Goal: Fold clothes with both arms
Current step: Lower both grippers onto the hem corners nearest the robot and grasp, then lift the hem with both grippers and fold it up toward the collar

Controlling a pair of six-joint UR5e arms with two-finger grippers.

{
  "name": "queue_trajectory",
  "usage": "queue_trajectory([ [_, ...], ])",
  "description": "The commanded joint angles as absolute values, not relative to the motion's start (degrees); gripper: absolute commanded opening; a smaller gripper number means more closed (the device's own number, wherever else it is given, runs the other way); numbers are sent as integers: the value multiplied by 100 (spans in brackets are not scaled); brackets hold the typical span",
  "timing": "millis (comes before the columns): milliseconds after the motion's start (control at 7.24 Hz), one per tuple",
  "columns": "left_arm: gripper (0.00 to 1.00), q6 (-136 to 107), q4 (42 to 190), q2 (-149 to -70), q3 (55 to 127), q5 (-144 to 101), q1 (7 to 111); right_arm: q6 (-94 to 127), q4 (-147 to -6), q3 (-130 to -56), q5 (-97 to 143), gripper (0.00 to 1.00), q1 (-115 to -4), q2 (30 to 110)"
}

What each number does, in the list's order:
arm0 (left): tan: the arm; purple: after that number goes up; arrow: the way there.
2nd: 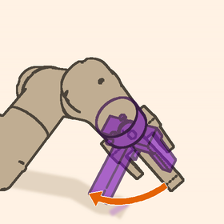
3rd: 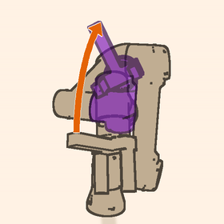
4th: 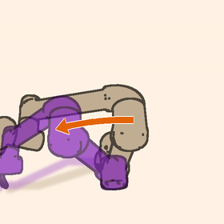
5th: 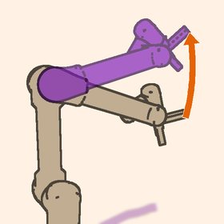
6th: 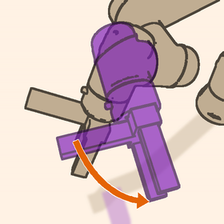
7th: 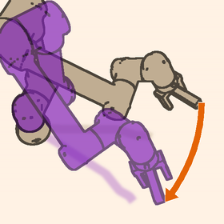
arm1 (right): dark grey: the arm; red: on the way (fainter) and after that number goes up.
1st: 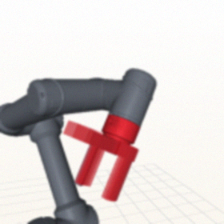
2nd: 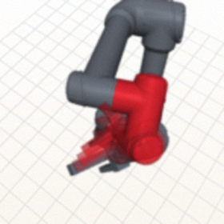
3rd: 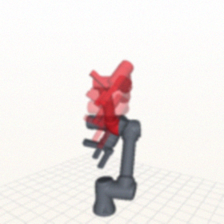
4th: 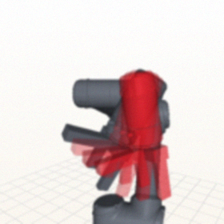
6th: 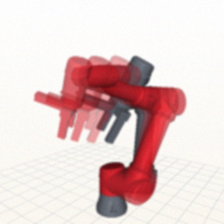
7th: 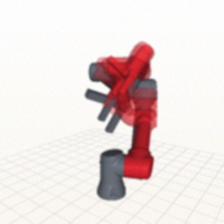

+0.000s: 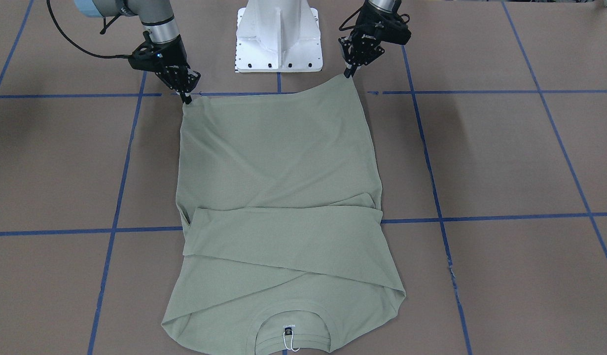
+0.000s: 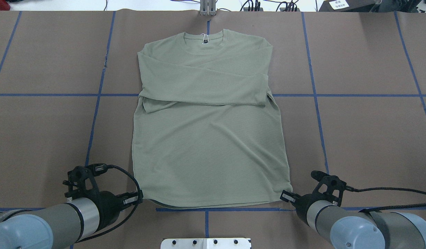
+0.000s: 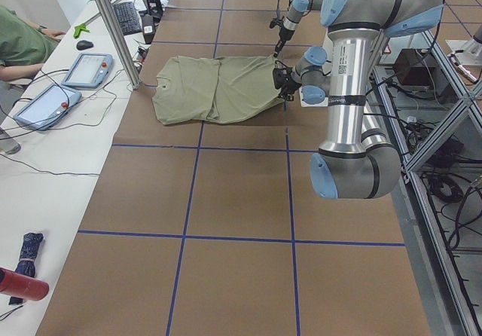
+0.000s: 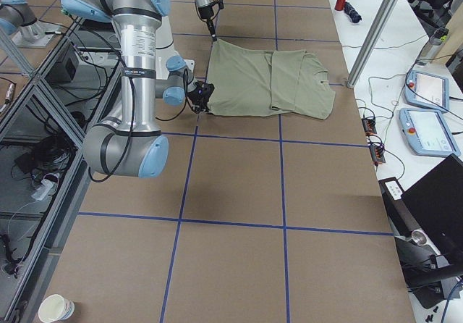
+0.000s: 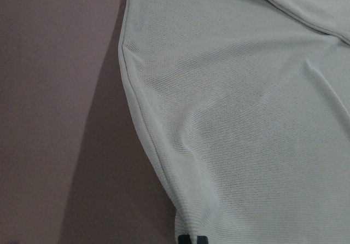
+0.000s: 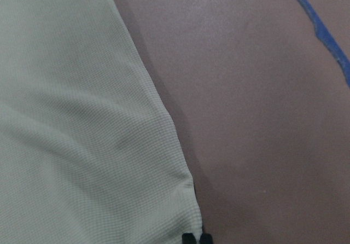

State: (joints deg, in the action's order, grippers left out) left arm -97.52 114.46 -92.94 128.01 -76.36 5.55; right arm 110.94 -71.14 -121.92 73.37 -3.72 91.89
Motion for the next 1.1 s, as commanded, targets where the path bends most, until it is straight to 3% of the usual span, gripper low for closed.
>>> queue_trajectory([
  [0,0,-9382,10973,-9246,13399,-7864,571,11074,-8640,-13510,7653,0,-404,9167],
  [276,0,-9132,9237,-9333,15048,-8829,615,11074,-10344,-15136,8206,0,-273,8975],
  [414,0,-9027,8506,-9438,15586,-9198,833,11057,-11363,-15579,8835,0,-534,8434],
  [690,0,-7967,8394,-10026,15356,-9554,1360,10279,-12302,-15339,9009,0,-1052,7370],
  [966,0,-7187,8429,-10911,13904,-9562,2244,9348,-12261,-14445,9052,0,-1920,6796],
])
